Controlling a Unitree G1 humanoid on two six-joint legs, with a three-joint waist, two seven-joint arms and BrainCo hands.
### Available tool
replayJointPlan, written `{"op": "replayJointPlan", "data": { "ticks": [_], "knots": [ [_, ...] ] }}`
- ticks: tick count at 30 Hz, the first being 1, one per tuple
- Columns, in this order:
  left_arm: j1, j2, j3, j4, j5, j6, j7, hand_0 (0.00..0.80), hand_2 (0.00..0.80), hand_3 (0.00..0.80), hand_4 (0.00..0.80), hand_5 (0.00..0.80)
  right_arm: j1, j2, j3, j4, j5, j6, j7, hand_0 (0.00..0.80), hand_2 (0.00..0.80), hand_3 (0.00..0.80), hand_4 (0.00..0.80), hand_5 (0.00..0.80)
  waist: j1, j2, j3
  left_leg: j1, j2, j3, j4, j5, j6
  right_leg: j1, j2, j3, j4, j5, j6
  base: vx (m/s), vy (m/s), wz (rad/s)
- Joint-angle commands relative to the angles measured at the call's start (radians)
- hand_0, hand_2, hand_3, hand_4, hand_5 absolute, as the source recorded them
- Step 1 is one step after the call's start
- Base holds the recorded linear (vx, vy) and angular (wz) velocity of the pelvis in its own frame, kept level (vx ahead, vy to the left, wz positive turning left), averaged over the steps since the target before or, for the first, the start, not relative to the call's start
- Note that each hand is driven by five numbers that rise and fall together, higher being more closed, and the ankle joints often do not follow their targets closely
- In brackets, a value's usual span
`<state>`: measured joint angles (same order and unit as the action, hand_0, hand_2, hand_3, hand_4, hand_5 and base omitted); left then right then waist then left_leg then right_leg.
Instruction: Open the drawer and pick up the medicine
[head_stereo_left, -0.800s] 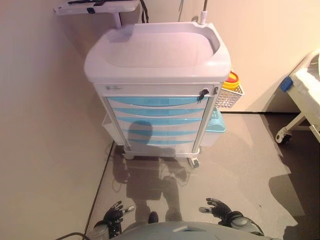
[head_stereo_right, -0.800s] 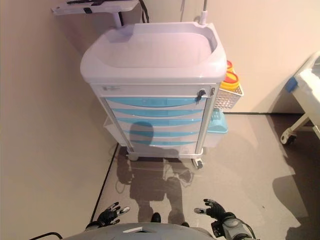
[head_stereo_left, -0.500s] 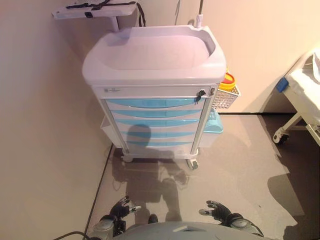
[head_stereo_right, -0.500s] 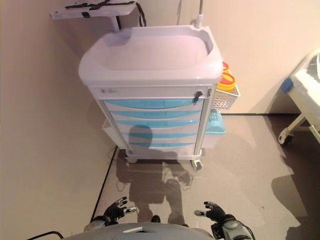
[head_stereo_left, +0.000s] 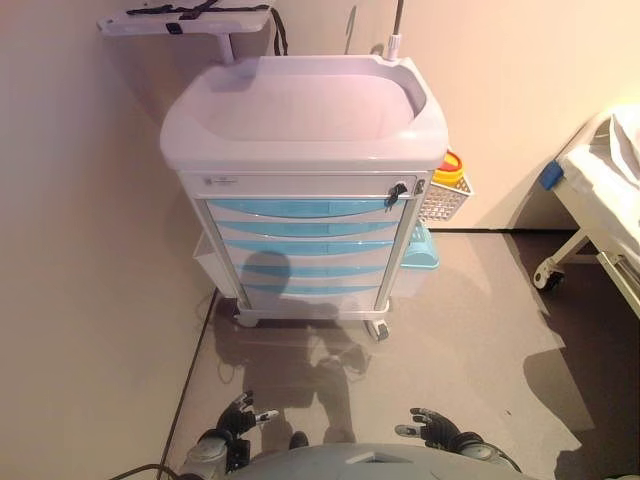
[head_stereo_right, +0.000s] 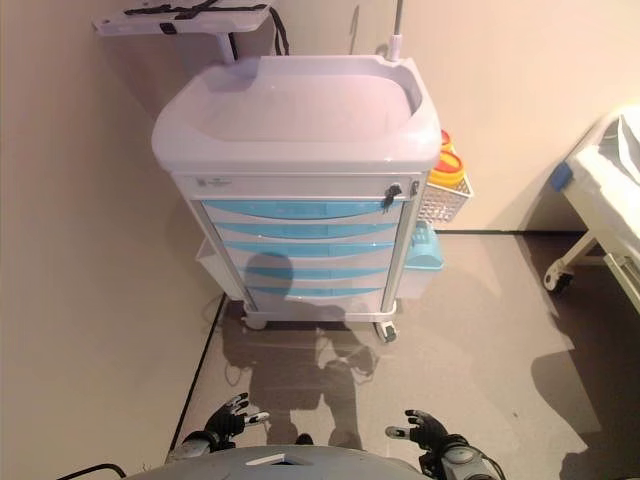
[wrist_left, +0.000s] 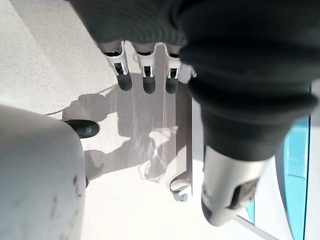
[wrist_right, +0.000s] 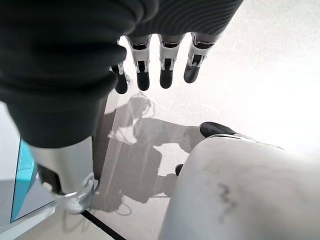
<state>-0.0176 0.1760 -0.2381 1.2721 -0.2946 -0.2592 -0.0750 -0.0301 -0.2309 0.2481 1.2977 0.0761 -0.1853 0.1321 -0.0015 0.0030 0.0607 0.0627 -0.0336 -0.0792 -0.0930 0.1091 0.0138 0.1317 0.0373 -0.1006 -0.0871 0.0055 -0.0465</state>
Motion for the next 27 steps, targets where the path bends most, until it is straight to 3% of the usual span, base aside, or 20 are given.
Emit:
{"op": "replayJointPlan", "data": {
  "ticks": [1, 9, 18, 27],
  "knots": [
    [-0.055, 0.006, 0.026, 0.057, -0.006, -0.025, -0.004, 0.000, 0.000, 0.000, 0.000, 0.000, -0.041, 0.006, -0.018, 0.011, 0.018, -0.053, -0.016, 0.000, 0.000, 0.000, 0.000, 0.000, 0.015, -0.036, 0.053, 0.035, -0.062, 0.018, 0.044, -0.136, 0.032, -0.041, -0.049, 0.022, 0.037, 0.027, 0.078, 0.000, 0.000, 0.00],
    [-0.153, 0.034, -0.006, -0.006, -0.082, -0.084, -0.008, 0.000, 0.000, 0.000, 0.000, 0.000, -0.100, -0.026, 0.017, -0.043, 0.081, -0.101, -0.040, 0.000, 0.000, 0.000, 0.000, 0.000, -0.004, -0.015, 0.178, -0.065, -0.061, 0.021, 0.093, -0.123, 0.048, -0.166, -0.059, 0.036, 0.124, 0.027, 0.069, -0.075, 0.022, 0.01],
    [-0.295, 0.052, -0.014, -0.173, -0.254, -0.133, 0.013, 0.000, 0.000, 0.000, 0.000, 0.000, -0.181, -0.059, 0.065, -0.120, 0.123, -0.134, -0.069, 0.000, 0.000, 0.000, 0.000, 0.000, -0.032, -0.005, 0.296, -0.191, -0.044, 0.065, 0.111, -0.091, 0.046, -0.297, -0.042, 0.075, 0.147, 0.048, 0.063, -0.047, -0.001, -0.05],
    [-0.442, 0.132, -0.019, -0.408, -0.495, -0.169, -0.035, 0.000, 0.000, 0.000, 0.000, 0.000, -0.213, -0.090, 0.105, -0.250, 0.197, -0.106, -0.092, 0.000, 0.000, 0.000, 0.000, 0.000, -0.059, -0.050, 0.389, -0.400, -0.053, 0.103, 0.300, -0.112, 0.042, -0.473, -0.024, 0.097, 0.250, 0.047, 0.044, 0.003, -0.010, -0.15]
  ]
}}
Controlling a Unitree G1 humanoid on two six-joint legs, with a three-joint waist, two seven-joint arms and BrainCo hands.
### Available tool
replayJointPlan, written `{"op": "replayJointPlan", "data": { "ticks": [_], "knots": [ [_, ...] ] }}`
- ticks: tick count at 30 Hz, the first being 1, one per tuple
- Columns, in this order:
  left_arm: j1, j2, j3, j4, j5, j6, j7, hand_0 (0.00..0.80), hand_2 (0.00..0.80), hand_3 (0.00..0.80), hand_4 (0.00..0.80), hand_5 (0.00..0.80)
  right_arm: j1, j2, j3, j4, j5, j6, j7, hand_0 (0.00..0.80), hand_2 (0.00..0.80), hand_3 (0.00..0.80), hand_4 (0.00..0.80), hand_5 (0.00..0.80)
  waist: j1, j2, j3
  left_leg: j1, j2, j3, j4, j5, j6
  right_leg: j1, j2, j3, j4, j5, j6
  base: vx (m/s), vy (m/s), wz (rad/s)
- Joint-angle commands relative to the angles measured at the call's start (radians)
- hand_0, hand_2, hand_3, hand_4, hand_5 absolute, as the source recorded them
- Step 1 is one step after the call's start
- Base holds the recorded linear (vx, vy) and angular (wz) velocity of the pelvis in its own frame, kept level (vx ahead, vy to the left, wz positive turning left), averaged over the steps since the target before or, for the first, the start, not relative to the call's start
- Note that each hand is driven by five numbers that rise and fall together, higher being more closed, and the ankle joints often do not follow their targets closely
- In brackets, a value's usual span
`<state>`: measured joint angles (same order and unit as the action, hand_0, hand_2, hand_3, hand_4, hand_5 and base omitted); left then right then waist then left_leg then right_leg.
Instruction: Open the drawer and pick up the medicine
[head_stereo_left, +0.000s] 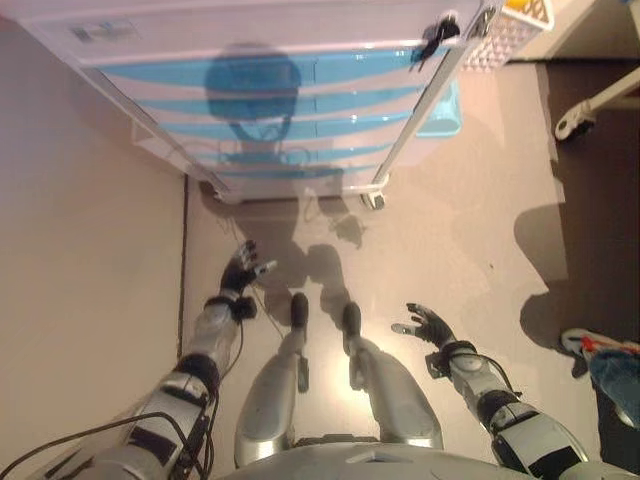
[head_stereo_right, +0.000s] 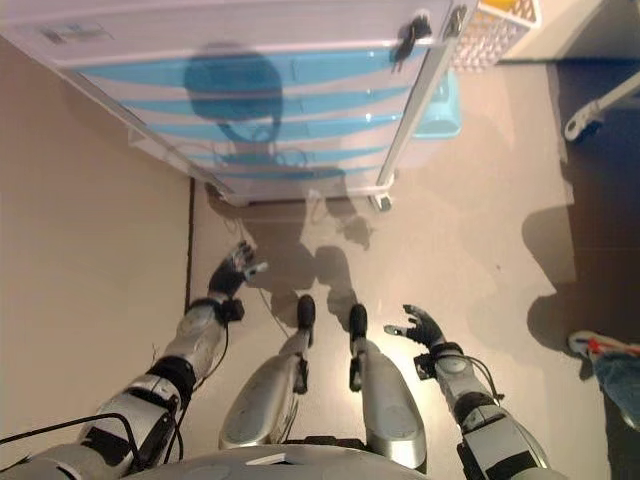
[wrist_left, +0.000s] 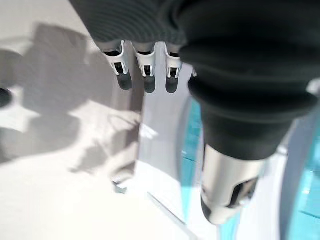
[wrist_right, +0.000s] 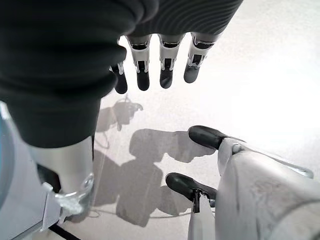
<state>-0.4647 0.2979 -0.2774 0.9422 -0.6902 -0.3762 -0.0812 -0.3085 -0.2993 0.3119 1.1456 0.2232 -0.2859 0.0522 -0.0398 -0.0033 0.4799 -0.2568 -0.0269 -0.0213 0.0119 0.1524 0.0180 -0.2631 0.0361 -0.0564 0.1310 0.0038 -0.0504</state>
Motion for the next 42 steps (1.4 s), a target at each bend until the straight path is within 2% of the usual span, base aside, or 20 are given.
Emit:
{"op": "replayJointPlan", "data": {
  "ticks": [1, 9, 13, 22, 27, 31, 36, 39, 42],
  "knots": [
    [-0.011, 0.019, 0.024, -0.100, -0.132, -0.048, -0.043, 0.000, 0.000, 0.000, 0.000, 0.000, 0.069, -0.025, 0.045, -0.118, 0.063, 0.000, -0.016, 0.000, 0.000, 0.000, 0.000, 0.000, -0.024, -0.051, -0.022, -0.104, -0.062, 0.048, 0.226, -0.162, 0.039, -0.099, -0.023, 0.053, 0.051, 0.049, 0.047, 0.023, -0.007, -0.13],
    [-0.187, 0.087, 0.069, -0.148, -0.283, -0.020, -0.078, 0.000, 0.000, 0.000, 0.000, 0.000, 0.085, -0.035, 0.067, -0.204, 0.113, 0.019, -0.024, 0.000, 0.000, 0.000, 0.000, 0.000, -0.063, -0.099, 0.010, -0.253, -0.050, 0.084, 0.391, -0.223, 0.048, -0.245, -0.013, 0.070, 0.169, 0.034, 0.047, 0.009, 0.002, -0.15],
    [-0.333, 0.141, 0.081, -0.122, -0.429, 0.005, -0.097, 0.000, 0.000, 0.000, 0.000, 0.000, 0.099, -0.040, 0.096, -0.225, 0.122, 0.018, -0.020, 0.000, 0.000, 0.000, 0.000, 0.000, -0.090, -0.122, 0.015, -0.297, -0.041, 0.098, 0.423, -0.238, 0.051, -0.290, -0.001, 0.078, 0.185, 0.037, 0.045, 0.023, -0.005, -0.08],
    [-0.552, 0.205, 0.087, -0.043, -0.678, 0.017, -0.178, 0.000, 0.000, 0.000, 0.000, 0.000, 0.119, -0.047, 0.137, -0.205, 0.151, -0.017, -0.008, 0.000, 0.000, 0.000, 0.000, 0.000, -0.132, -0.157, 0.021, -0.336, -0.032, 0.110, 0.474, -0.273, 0.047, -0.323, 0.006, 0.091, 0.174, 0.049, 0.039, 0.028, -0.015, -0.08],
    [-0.628, 0.232, 0.094, 0.006, -0.802, 0.048, -0.200, 0.000, 0.000, 0.000, 0.000, 0.000, 0.135, -0.050, 0.152, -0.205, 0.158, -0.031, -0.001, 0.000, 0.000, 0.000, 0.000, 0.000, -0.145, -0.171, 0.020, -0.343, -0.029, 0.111, 0.490, -0.286, 0.043, -0.324, 0.007, 0.093, 0.175, 0.045, 0.035, 0.045, -0.024, -0.06],
    [-0.695, 0.242, 0.098, 0.041, -0.964, 0.084, -0.199, 0.000, 0.000, 0.000, 0.000, 0.000, 0.133, -0.046, 0.167, -0.192, 0.169, -0.039, 0.004, 0.000, 0.000, 0.000, 0.000, 0.000, -0.153, -0.175, 0.022, -0.344, -0.032, 0.106, 0.491, -0.291, 0.044, -0.325, 0.011, 0.097, 0.174, 0.041, 0.032, 0.040, -0.016, -0.03],
    [-0.744, 0.241, 0.105, 0.058, -1.084, 0.073, -0.208, 0.000, 0.000, 0.000, 0.000, 0.000, 0.126, -0.047, 0.176, -0.191, 0.173, -0.028, 0.005, 0.000, 0.000, 0.000, 0.000, 0.000, -0.163, -0.180, 0.022, -0.344, -0.034, 0.103, 0.487, -0.289, 0.040, -0.326, 0.016, 0.103, 0.171, 0.040, 0.029, 0.003, -0.001, -0.01],
    [-0.774, 0.247, 0.105, 0.055, -1.105, 0.051, -0.276, 0.000, 0.000, 0.000, 0.000, 0.000, 0.128, -0.049, 0.182, -0.188, 0.178, -0.026, 0.008, 0.000, 0.000, 0.000, 0.000, 0.000, -0.166, -0.183, 0.021, -0.346, -0.034, 0.100, 0.490, -0.292, 0.038, -0.328, 0.017, 0.104, 0.171, 0.038, 0.027, 0.010, -0.012, -0.03],
    [-0.791, 0.251, 0.099, 0.002, -1.154, -0.005, -0.452, 0.000, 0.000, 0.000, 0.000, 0.000, 0.140, -0.052, 0.187, -0.189, 0.175, -0.030, 0.016, 0.000, 0.000, 0.000, 0.000, 0.000, -0.165, -0.188, 0.022, -0.342, -0.034, 0.098, 0.483, -0.291, 0.037, -0.324, 0.022, 0.108, 0.168, 0.039, 0.025, 0.000, -0.011, 0.01]
  ]
}}
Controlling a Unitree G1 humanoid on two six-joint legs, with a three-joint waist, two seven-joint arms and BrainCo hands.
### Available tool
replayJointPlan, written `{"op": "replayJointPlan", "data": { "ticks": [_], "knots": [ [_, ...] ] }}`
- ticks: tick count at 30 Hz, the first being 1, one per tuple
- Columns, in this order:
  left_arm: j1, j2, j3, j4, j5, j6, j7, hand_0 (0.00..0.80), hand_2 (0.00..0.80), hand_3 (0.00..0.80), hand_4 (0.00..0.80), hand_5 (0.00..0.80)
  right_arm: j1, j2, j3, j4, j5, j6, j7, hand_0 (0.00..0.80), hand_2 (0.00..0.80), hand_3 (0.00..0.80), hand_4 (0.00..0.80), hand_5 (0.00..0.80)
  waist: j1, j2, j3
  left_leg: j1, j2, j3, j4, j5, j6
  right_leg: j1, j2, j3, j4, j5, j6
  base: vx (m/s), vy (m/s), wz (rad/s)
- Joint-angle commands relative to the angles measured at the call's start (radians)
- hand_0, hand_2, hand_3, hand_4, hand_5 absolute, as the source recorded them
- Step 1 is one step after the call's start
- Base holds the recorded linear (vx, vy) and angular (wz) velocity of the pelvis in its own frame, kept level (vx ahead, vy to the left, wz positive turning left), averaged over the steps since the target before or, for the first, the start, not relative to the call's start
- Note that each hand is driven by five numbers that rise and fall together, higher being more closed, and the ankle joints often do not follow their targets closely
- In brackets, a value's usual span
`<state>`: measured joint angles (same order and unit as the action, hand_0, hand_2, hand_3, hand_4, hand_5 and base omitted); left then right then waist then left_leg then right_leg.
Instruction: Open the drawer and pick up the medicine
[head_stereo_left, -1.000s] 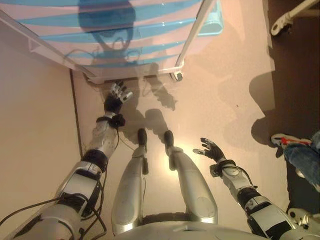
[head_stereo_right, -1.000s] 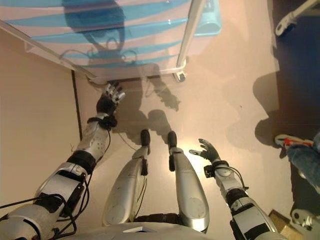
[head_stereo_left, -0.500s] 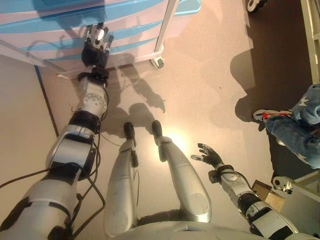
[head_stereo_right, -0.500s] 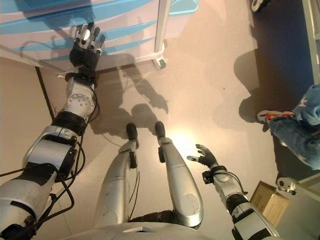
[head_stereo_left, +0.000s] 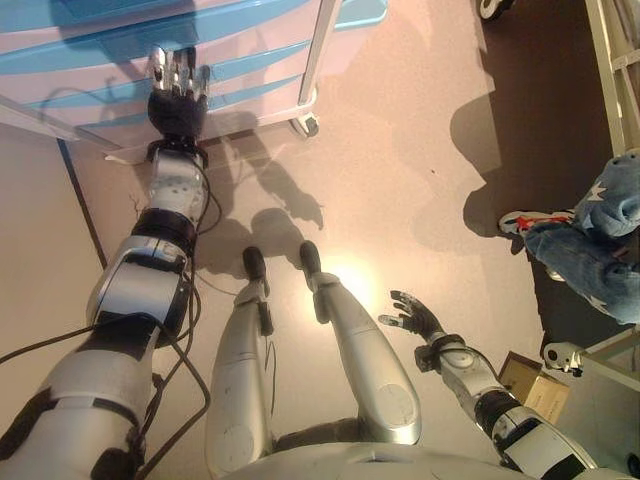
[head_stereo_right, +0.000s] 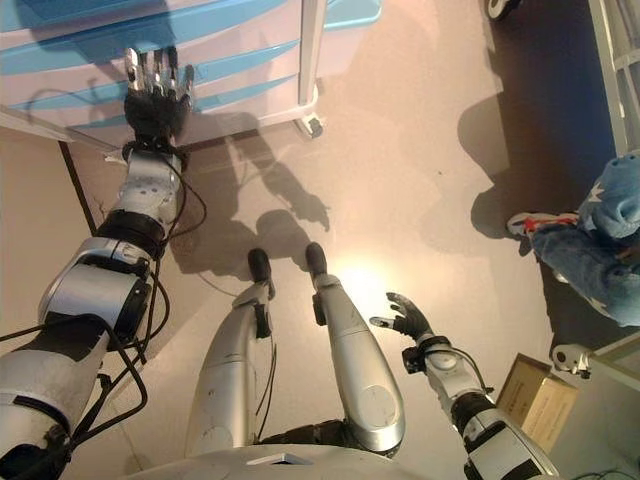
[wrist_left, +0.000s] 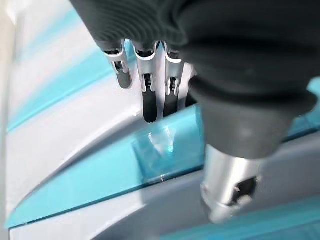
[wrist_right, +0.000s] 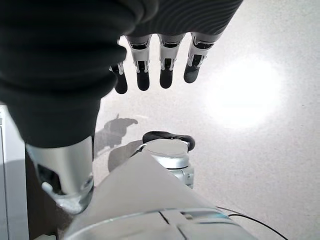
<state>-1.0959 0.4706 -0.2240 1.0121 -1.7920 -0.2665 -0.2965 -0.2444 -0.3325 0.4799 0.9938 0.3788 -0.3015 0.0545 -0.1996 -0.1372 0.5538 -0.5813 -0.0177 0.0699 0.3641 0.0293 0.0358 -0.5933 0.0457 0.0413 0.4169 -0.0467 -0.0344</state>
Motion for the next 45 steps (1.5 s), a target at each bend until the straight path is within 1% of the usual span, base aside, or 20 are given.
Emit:
{"op": "replayJointPlan", "data": {
  "ticks": [1, 5, 6, 7, 8, 9, 10, 13, 17, 21, 22, 24, 28, 32, 35, 36, 38, 40, 43, 45],
  "knots": [
    [-0.165, 0.078, 0.046, -0.096, -0.058, -0.137, -0.317, 0.000, 0.000, 0.000, 0.000, 0.000, 0.082, -0.019, 0.021, -0.032, 0.019, -0.021, 0.018, 0.000, 0.000, 0.000, 0.000, 0.000, -0.004, -0.057, -0.053, -0.016, -0.042, 0.006, 0.129, -0.169, 0.019, 0.008, 0.013, 0.011, -0.119, 0.089, 0.008, 0.005, -0.039, 0.03],
    [-0.192, 0.077, 0.030, -0.189, -0.062, -0.185, -0.474, 0.000, 0.000, 0.000, 0.000, 0.000, 0.090, -0.014, 0.028, -0.008, 0.026, -0.032, 0.037, 0.000, 0.000, 0.000, 0.000, 0.000, 0.003, -0.067, -0.063, -0.012, -0.039, 0.002, 0.123, -0.171, 0.018, 0.015, 0.019, 0.012, -0.124, 0.092, 0.006, 0.014, -0.063, 0.01],
    [-0.198, 0.079, 0.028, -0.199, -0.061, -0.187, -0.490, 0.078, 0.078, 0.078, 0.078, 0.078, 0.091, -0.014, 0.028, -0.005, 0.024, -0.033, 0.039, 0.000, 0.000, 0.000, 0.000, 0.000, 0.004, -0.069, -0.064, -0.011, -0.039, 0.002, 0.123, -0.171, 0.018, 0.016, 0.019, 0.013, -0.125, 0.092, 0.006, 0.012, -0.049, 0.00],
    [-0.207, 0.081, 0.024, -0.221, -0.056, -0.189, -0.525, 0.408, 0.408, 0.408, 0.408, 0.408, 0.093, -0.013, 0.030, -0.003, 0.021, -0.034, 0.043, 0.000, 0.000, 0.000, 0.000, 0.000, 0.006, -0.069, -0.065, -0.010, -0.039, 0.001, 0.123, -0.172, 0.018, 0.018, 0.021, 0.013, -0.126, 0.093, 0.005, 0.007, -0.032, 0.00],
    [-0.211, 0.084, 0.021, -0.237, -0.054, -0.193, -0.544, 0.439, 0.439, 0.439, 0.439, 0.439, 0.096, -0.013, 0.031, -0.006, 0.019, -0.031, 0.044, 0.000, 0.000, 0.000, 0.000, 0.000, 0.007, -0.069, -0.066, -0.008, -0.038, 0.001, 0.122, -0.172, 0.018, 0.020, 0.021, 0.013, -0.126, 0.093, 0.004, 0.000, 0.000, 0.00],
    [-0.213, 0.088, 0.018, -0.252, -0.057, -0.199, -0.557, 0.671, 0.671, 0.671, 0.671, 0.671, 0.099, -0.014, 0.030, -0.009, 0.013, -0.027, 0.045, 0.000, 0.000, 0.000, 0.000, 0.000, 0.008, -0.069, -0.066, -0.006, -0.038, 0.001, 0.120, -0.172, 0.017, 0.023, 0.021, 0.014, -0.128, 0.093, 0.004, 0.000, 0.000, 0.00],
    [-0.219, 0.090, 0.008, -0.289, -0.048, -0.217, -0.573, 0.800, 0.800, 0.800, 0.800, 0.800, 0.102, -0.016, 0.034, -0.017, 0.009, -0.022, 0.041, 0.000, 0.000, 0.000, 0.000, 0.000, 0.010, -0.067, -0.066, -0.001, -0.040, -0.001, 0.114, -0.170, 0.018, 0.028, 0.022, 0.015, -0.131, 0.094, 0.003, 0.000, 0.000, 0.00],
    [-0.230, 0.099, -0.011, -0.344, -0.015, -0.227, -0.621, 0.800, 0.800, 0.800, 0.800, 0.800, 0.099, -0.026, 0.031, -0.019, 0.008, -0.013, 0.040, 0.000, 0.000, 0.000, 0.000, 0.000, 0.016, -0.057, -0.064, 0.012, -0.043, -0.004, 0.101, -0.165, 0.018, 0.042, 0.022, 0.016, -0.133, 0.090, 0.000, -0.008, 0.006, -0.01],
    [-0.182, 0.083, -0.025, -0.481, 0.052, -0.227, -0.640, 0.800, 0.800, 0.800, 0.800, 0.800, 0.084, -0.039, 0.022, -0.023, -0.020, -0.003, 0.041, 0.000, 0.000, 0.000, 0.000, 0.000, 0.030, -0.038, -0.062, 0.034, -0.052, -0.015, 0.075, -0.153, 0.014, 0.065, 0.023, 0.014, -0.133, 0.078, -0.007, -0.037, 0.033, -0.05],
    [0.001, 0.013, 0.013, -0.669, 0.112, -0.203, -0.654, 0.800, 0.800, 0.800, 0.800, 0.800, 0.068, -0.046, -0.002, -0.028, -0.055, 0.011, 0.039, 0.000, 0.000, 0.000, 0.000, 0.000, 0.065, -0.011, -0.065, 0.063, -0.059, -0.041, 0.056, -0.142, 0.005, 0.096, 0.027, 0.005, -0.106, 0.038, -0.022, -0.052, 0.034, -0.02],
    [0.094, -0.020, 0.039, -0.735, 0.128, -0.179, -0.656, 0.800, 0.800, 0.800, 0.800, 0.800, 0.064, -0.043, -0.010, -0.030, -0.064, 0.014, 0.031, 0.000, 0.000, 0.000, 0.000, 0.000, 0.084, -0.002, -0.068, 0.075, -0.061, -0.056, 0.051, -0.136, 0.001, 0.111, 0.029, -0.002, -0.095, 0.022, -0.028, -0.053, -0.005, 0.00],
    [0.177, -0.043, 0.067, -0.785, 0.115, -0.147, -0.654, 0.800, 0.800, 0.800, 0.800, 0.800, 0.064, -0.041, -0.017, -0.028, -0.068, 0.010, 0.030, 0.000, 0.000, 0.000, 0.000, 0.000, 0.097, 0.005, -0.077, 0.085, -0.063, -0.070, 0.038, -0.123, -0.004, 0.123, 0.028, -0.010, -0.089, 0.014, -0.034, -0.065, -0.025, 0.04],
    [0.476, -0.158, 0.116, -0.861, 0.091, -0.002, -0.704, 0.800, 0.800, 0.800, 0.800, 0.800, 0.064, -0.020, -0.055, -0.020, -0.115, 0.026, 0.016, 0.000, 0.000, 0.000, 0.000, 0.000, 0.158, 0.034, -0.091, 0.141, -0.067, -0.121, 0.043, -0.127, -0.015, 0.191, 0.016, -0.052, -0.040, -0.046, -0.048, -0.037, -0.049, 0.21],
    [0.755, -0.240, 0.130, -0.816, 0.120, 0.119, -0.784, 0.800, 0.800, 0.800, 0.800, 0.800, 0.084, -0.014, -0.104, -0.015, -0.175, 0.054, 0.014, 0.000, 0.000, 0.000, 0.000, 0.000, 0.219, 0.059, -0.113, 0.218, -0.067, -0.169, 0.020, -0.118, -0.023, 0.295, -0.010, -0.107, -0.045, -0.069, -0.049, 0.008, -0.081, 0.41],
    [0.940, -0.247, 0.151, -0.709, 0.127, 0.248, -0.899, 0.800, 0.800, 0.800, 0.800, 0.800, 0.098, -0.035, -0.143, -0.031, -0.224, 0.093, 0.032, 0.000, 0.000, 0.000, 0.000, 0.000, 0.262, 0.080, -0.135, 0.276, -0.067, -0.196, -0.002, -0.112, -0.026, 0.374, -0.028, -0.149, -0.072, -0.076, -0.047, 0.015, -0.033, 0.34],
    [0.965, -0.245, 0.153, -0.690, 0.132, 0.261, -0.913, 0.800, 0.800, 0.800, 0.800, 0.800, 0.099, -0.038, -0.148, -0.032, -0.229, 0.097, 0.035, 0.000, 0.000, 0.000, 0.000, 0.000, 0.267, 0.083, -0.142, 0.281, -0.067, -0.200, -0.010, -0.105, -0.026, 0.382, -0.030, -0.156, -0.080, -0.071, -0.047, 0.009, -0.036, 0.38],
    [1.084, -0.230, 0.157, -0.586, 0.139, 0.377, -0.988, 0.800, 0.800, 0.800, 0.800, 0.800, 0.109, -0.049, -0.168, -0.035, -0.258, 0.112, 0.053, 0.000, 0.000, 0.000, 0.000, 0.000, 0.296, 0.093, -0.160, 0.322, -0.066, -0.210, -0.028, -0.098, -0.029, 0.445, -0.042, -0.186, -0.111, -0.069, -0.045, 0.038, -0.047, 0.55],
    [1.132, -0.232, 0.159, -0.529, 0.164, 0.420, -0.997, 0.800, 0.800, 0.800, 0.800, 0.800, 0.111, -0.053, -0.174, -0.037, -0.262, 0.119, 0.058, 0.000, 0.000, 0.000, 0.000, 0.000, 0.309, 0.096, -0.166, 0.346, -0.066, -0.216, -0.040, -0.094, -0.031, 0.478, -0.045, -0.198, -0.131, -0.065, -0.043, 0.046, -0.030, 0.38],
    [1.232, -0.250, 0.173, -0.364, 0.203, 0.511, -1.008, 0.800, 0.800, 0.800, 0.800, 0.800, 0.111, -0.052, -0.201, -0.010, -0.267, 0.120, 0.074, 0.000, 0.000, 0.000, 0.000, 0.000, 0.337, 0.102, -0.191, 0.389, -0.073, -0.230, -0.068, -0.089, -0.033, 0.542, -0.052, -0.220, -0.177, -0.060, -0.034, 0.074, -0.023, 0.24],
    [1.271, -0.270, 0.187, -0.258, 0.247, 0.534, -0.976, 0.800, 0.800, 0.800, 0.800, 0.800, 0.106, -0.039, -0.216, 0.037, -0.266, 0.104, 0.071, 0.000, 0.000, 0.000, 0.000, 0.000, 0.351, 0.107, -0.208, 0.409, -0.076, -0.237, -0.083, -0.086, -0.035, 0.567, -0.055, -0.235, -0.196, -0.061, -0.031, 0.074, -0.008, 0.09]
  ]
}}
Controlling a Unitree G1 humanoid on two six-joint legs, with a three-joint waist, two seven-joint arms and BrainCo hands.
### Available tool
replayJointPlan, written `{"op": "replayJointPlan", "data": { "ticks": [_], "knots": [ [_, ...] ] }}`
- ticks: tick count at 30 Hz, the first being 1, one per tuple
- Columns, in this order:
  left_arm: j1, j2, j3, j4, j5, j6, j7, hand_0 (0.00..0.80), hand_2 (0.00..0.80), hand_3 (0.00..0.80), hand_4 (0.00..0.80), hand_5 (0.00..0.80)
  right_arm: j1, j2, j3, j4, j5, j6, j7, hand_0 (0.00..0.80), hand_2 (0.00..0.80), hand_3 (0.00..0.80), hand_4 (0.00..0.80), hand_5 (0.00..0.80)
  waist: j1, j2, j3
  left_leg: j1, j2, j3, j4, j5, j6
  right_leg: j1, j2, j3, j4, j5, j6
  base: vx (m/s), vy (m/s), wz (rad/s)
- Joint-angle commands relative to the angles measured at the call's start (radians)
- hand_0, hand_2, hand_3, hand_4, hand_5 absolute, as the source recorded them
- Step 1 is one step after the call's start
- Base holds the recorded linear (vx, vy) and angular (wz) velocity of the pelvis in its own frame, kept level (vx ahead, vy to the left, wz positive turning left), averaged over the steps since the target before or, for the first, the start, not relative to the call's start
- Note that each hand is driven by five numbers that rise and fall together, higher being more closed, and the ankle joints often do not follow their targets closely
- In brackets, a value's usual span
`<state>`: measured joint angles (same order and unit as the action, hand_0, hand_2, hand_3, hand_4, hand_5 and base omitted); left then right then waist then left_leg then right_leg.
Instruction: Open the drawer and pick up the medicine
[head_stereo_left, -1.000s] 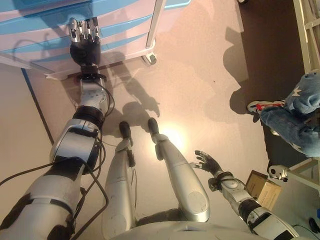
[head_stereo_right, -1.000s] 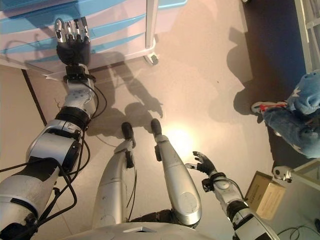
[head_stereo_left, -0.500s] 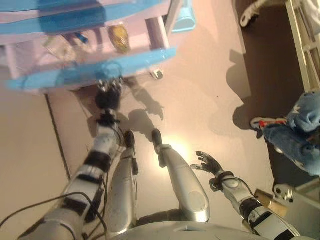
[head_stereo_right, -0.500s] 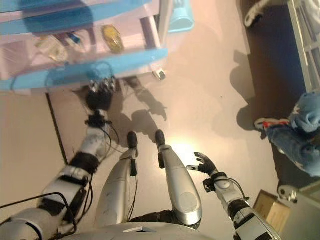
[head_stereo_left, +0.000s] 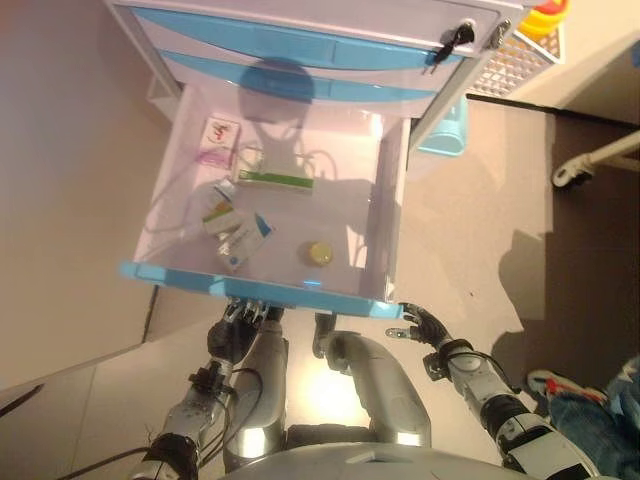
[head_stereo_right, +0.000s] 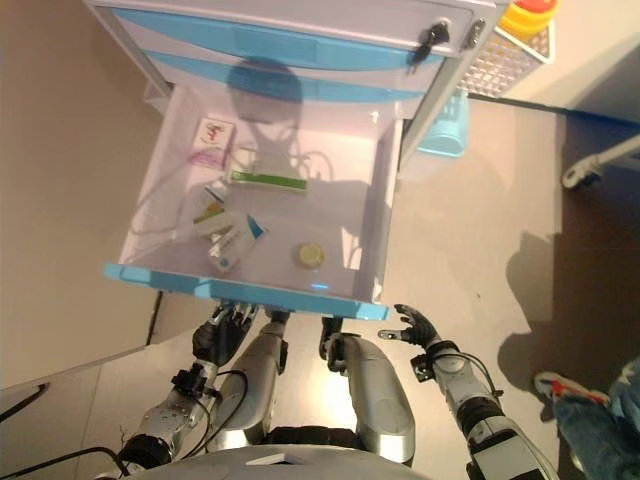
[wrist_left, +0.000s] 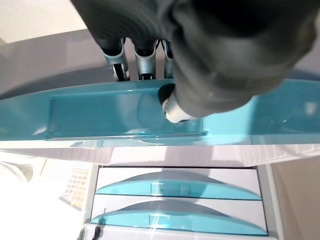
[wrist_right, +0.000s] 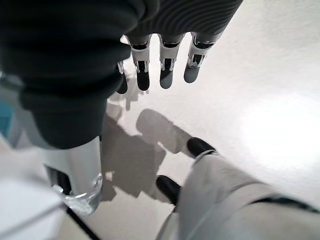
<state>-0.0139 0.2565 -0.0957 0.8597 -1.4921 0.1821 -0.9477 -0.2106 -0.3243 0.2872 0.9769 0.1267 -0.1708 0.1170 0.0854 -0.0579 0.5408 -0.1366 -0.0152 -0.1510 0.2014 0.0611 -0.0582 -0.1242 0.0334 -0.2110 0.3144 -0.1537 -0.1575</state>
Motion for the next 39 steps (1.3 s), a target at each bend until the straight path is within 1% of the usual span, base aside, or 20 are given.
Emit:
{"op": "replayJointPlan", "data": {
  "ticks": [1, 7, 10, 11, 12, 13, 14, 16, 17, 22, 25, 27, 28, 30, 31, 32, 33, 34, 36, 39],
  "knots": [
    [0.205, -0.063, 0.065, -0.062, -0.029, 0.082, -0.307, 0.800, 0.800, 0.800, 0.800, 0.800, 0.068, -0.041, -0.032, 0.079, -0.018, -0.033, 0.007, 0.000, 0.000, 0.000, 0.000, 0.000, 0.070, 0.030, -0.202, -0.024, -0.082, -0.021, 0.072, -0.117, 0.058, 0.111, -0.041, 0.016, -0.102, 0.046, 0.094, 0.083, 0.002, 0.12],
    [0.236, -0.074, 0.107, 0.106, 0.130, 0.050, -0.279, 0.800, 0.800, 0.800, 0.800, 0.800, 0.077, -0.016, -0.067, 0.195, -0.074, -0.030, -0.040, 0.000, 0.000, 0.000, 0.000, 0.000, 0.079, 0.039, -0.244, 0.029, -0.092, -0.038, 0.020, -0.108, 0.059, 0.148, -0.043, -0.005, -0.140, 0.050, 0.102, 0.055, 0.029, 0.21],
    [0.221, -0.069, 0.098, 0.151, 0.192, -0.047, -0.189, 0.800, 0.800, 0.800, 0.800, 0.800, 0.083, -0.010, -0.072, 0.249, -0.141, 0.009, -0.092, 0.000, 0.000, 0.000, 0.000, 0.000, 0.070, 0.040, -0.268, 0.049, -0.097, -0.042, 0.000, -0.107, 0.063, 0.157, -0.043, -0.006, -0.156, 0.056, 0.107, 0.051, 0.046, 0.14],
    [0.214, -0.065, 0.093, 0.163, 0.229, -0.073, -0.138, 0.769, 0.769, 0.769, 0.769, 0.769, 0.084, -0.011, -0.074, 0.260, -0.155, 0.025, -0.109, 0.000, 0.000, 0.000, 0.000, 0.000, 0.065, 0.040, -0.274, 0.054, -0.098, -0.040, -0.003, -0.109, 0.064, 0.160, -0.043, -0.004, -0.160, 0.058, 0.108, 0.054, 0.049, 0.05],
    [0.210, -0.062, 0.092, 0.171, 0.254, -0.100, -0.099, 0.474, 0.474, 0.474, 0.474, 0.474, 0.086, -0.011, -0.077, 0.266, -0.168, 0.036, -0.123, 0.000, 0.000, 0.000, 0.000, 0.000, 0.062, 0.039, -0.277, 0.057, -0.098, -0.038, -0.002, -0.110, 0.065, 0.161, -0.043, -0.002, -0.162, 0.059, 0.110, 0.055, 0.051, 0.05],
    [0.199, -0.051, 0.076, 0.192, 0.293, -0.157, -0.011, 0.000, 0.000, 0.000, 0.000, 0.000, 0.089, -0.012, -0.082, 0.277, -0.181, 0.058, -0.153, 0.000, 0.000, 0.000, 0.000, 0.000, 0.055, 0.038, -0.284, 0.062, -0.098, -0.036, -0.004, -0.112, 0.067, 0.165, -0.043, 0.001, -0.166, 0.061, 0.111, 0.054, 0.052, 0.04],
    [0.190, -0.043, 0.070, 0.206, 0.334, -0.177, 0.056, 0.000, 0.000, 0.000, 0.000, 0.000, 0.092, -0.015, -0.091, 0.285, -0.195, 0.068, -0.167, 0.000, 0.000, 0.000, 0.000, 0.000, 0.049, 0.038, -0.290, 0.066, -0.098, -0.033, -0.004, -0.114, 0.068, 0.166, -0.043, 0.005, -0.168, 0.062, 0.112, 0.074, 0.071, 0.04],
    [0.155, -0.019, 0.051, 0.296, 0.550, -0.289, 0.397, 0.000, 0.000, 0.000, 0.000, 0.000, 0.108, -0.016, -0.116, 0.307, -0.200, 0.077, -0.236, 0.000, 0.000, 0.000, 0.000, 0.000, 0.032, 0.035, -0.306, 0.086, -0.097, -0.022, -0.014, -0.120, 0.074, 0.177, -0.041, 0.018, -0.177, 0.065, 0.117, 0.075, 0.065, -0.02],
    [0.142, -0.007, 0.055, 0.333, 0.661, -0.335, 0.501, 0.000, 0.000, 0.000, 0.000, 0.000, 0.113, -0.017, -0.131, 0.317, -0.197, 0.076, -0.260, 0.000, 0.000, 0.000, 0.000, 0.000, 0.022, 0.033, -0.315, 0.087, -0.098, -0.021, -0.021, -0.117, 0.076, 0.175, -0.041, 0.020, -0.181, 0.068, 0.119, 0.046, 0.045, -0.09],
    [0.087, 0.044, 0.078, 0.443, 0.990, -0.364, 0.797, 0.000, 0.000, 0.000, 0.000, 0.000, 0.122, -0.068, -0.232, 0.333, -0.110, 0.036, -0.379, 0.000, 0.000, 0.000, 0.000, 0.000, -0.009, 0.023, -0.342, 0.121, -0.100, -0.003, -0.058, -0.120, 0.083, 0.186, -0.039, 0.054, -0.208, 0.084, 0.133, 0.042, 0.055, -0.05],
    [0.063, 0.062, 0.044, 0.458, 1.115, -0.352, 0.868, 0.000, 0.000, 0.000, 0.000, 0.000, 0.113, -0.117, -0.292, 0.311, -0.056, 0.006, -0.427, 0.000, 0.000, 0.000, 0.000, 0.000, -0.021, 0.015, -0.354, 0.140, -0.098, 0.013, -0.080, -0.122, 0.088, 0.190, -0.038, 0.075, -0.228, 0.102, 0.143, 0.018, 0.043, -0.16],
    [0.054, 0.065, 0.005, 0.460, 1.195, -0.325, 0.902, 0.000, 0.000, 0.000, 0.000, 0.000, 0.104, -0.165, -0.336, 0.261, -0.037, -0.040, -0.465, 0.000, 0.000, 0.000, 0.000, 0.000, -0.034, 0.009, -0.360, 0.153, -0.097, 0.031, -0.097, -0.125, 0.096, 0.188, -0.037, 0.094, -0.242, 0.119, 0.152, -0.010, 0.060, -0.10],
    [0.054, 0.064, -0.013, 0.459, 1.235, -0.310, 0.924, 0.000, 0.000, 0.000, 0.000, 0.000, 0.098, -0.192, -0.357, 0.205, -0.064, -0.094, -0.514, 0.000, 0.000, 0.000, 0.000, 0.000, -0.046, 0.006, -0.364, 0.159, -0.095, 0.044, -0.107, -0.126, 0.099, 0.184, -0.036, 0.106, -0.248, 0.127, 0.157, -0.033, 0.077, -0.23],
    [0.061, 0.058, -0.044, 0.453, 1.255, -0.293, 0.937, 0.000, 0.000, 0.000, 0.000, 0.000, 0.096, -0.230, -0.369, 0.010, -0.086, -0.080, -0.553, 0.000, 0.000, 0.000, 0.000, 0.000, -0.065, 0.005, -0.364, 0.167, -0.093, 0.069, -0.121, -0.127, 0.103, 0.178, -0.037, 0.125, -0.262, 0.144, 0.167, -0.055, 0.109, -0.35],
    [0.070, 0.051, -0.048, 0.442, 1.245, -0.285, 0.943, 0.000, 0.000, 0.000, 0.000, 0.000, 0.099, -0.249, -0.362, -0.185, -0.119, -0.010, -0.574, 0.000, 0.000, 0.000, 0.000, 0.000, -0.081, 0.005, -0.365, 0.170, -0.093, 0.084, -0.130, -0.127, 0.106, 0.170, -0.038, 0.140, -0.269, 0.154, 0.171, -0.065, 0.131, -0.43],
    [0.075, 0.045, -0.047, 0.435, 1.239, -0.278, 0.945, 0.000, 0.000, 0.000, 0.000, 0.000, 0.103, -0.262, -0.356, -0.303, -0.164, -0.009, -0.580, 0.000, 0.000, 0.000, 0.000, 0.000, -0.092, 0.006, -0.365, 0.172, -0.092, 0.095, -0.137, -0.127, 0.108, 0.164, -0.039, 0.150, -0.273, 0.160, 0.175, -0.066, 0.134, -0.52],
    [0.076, 0.040, -0.046, 0.432, 1.236, -0.273, 0.942, 0.000, 0.000, 0.000, 0.000, 0.000, 0.104, -0.271, -0.352, -0.374, -0.206, -0.047, -0.581, 0.000, 0.000, 0.000, 0.000, 0.000, -0.100, 0.007, -0.365, 0.173, -0.092, 0.103, -0.143, -0.127, 0.109, 0.158, -0.040, 0.158, -0.276, 0.164, 0.179, -0.064, 0.133, -0.51],
    [0.079, 0.034, -0.034, 0.427, 1.232, -0.270, 0.941, 0.000, 0.000, 0.000, 0.000, 0.000, 0.098, -0.293, -0.344, -0.551, -0.250, 0.015, -0.552, 0.000, 0.000, 0.000, 0.000, 0.000, -0.112, 0.009, -0.368, 0.173, -0.093, 0.112, -0.150, -0.125, 0.111, 0.150, -0.042, 0.171, -0.284, 0.172, 0.185, -0.060, 0.126, -0.39],
    [0.079, 0.021, -0.023, 0.418, 1.237, -0.266, 0.940, 0.000, 0.000, 0.000, 0.000, 0.000, 0.081, -0.320, -0.323, -0.698, -0.366, -0.010, -0.509, 0.000, 0.000, 0.000, 0.000, 0.000, -0.119, 0.011, -0.374, 0.171, -0.093, 0.126, -0.158, -0.124, 0.113, 0.139, -0.044, 0.184, -0.291, 0.180, 0.191, -0.051, 0.106, -0.31],
    [0.059, 0.008, -0.029, 0.408, 1.232, -0.251, 0.944, 0.000, 0.000, 0.000, 0.000, 0.000, -0.019, -0.407, -0.228, -0.843, -0.427, -0.029, -0.405, 0.000, 0.000, 0.000, 0.000, 0.000, -0.114, 0.008, -0.380, 0.162, -0.093, 0.141, -0.167, -0.120, 0.114, 0.121, -0.050, 0.192, -0.292, 0.186, 0.200, -0.065, 0.063, -0.23]
  ]
}}
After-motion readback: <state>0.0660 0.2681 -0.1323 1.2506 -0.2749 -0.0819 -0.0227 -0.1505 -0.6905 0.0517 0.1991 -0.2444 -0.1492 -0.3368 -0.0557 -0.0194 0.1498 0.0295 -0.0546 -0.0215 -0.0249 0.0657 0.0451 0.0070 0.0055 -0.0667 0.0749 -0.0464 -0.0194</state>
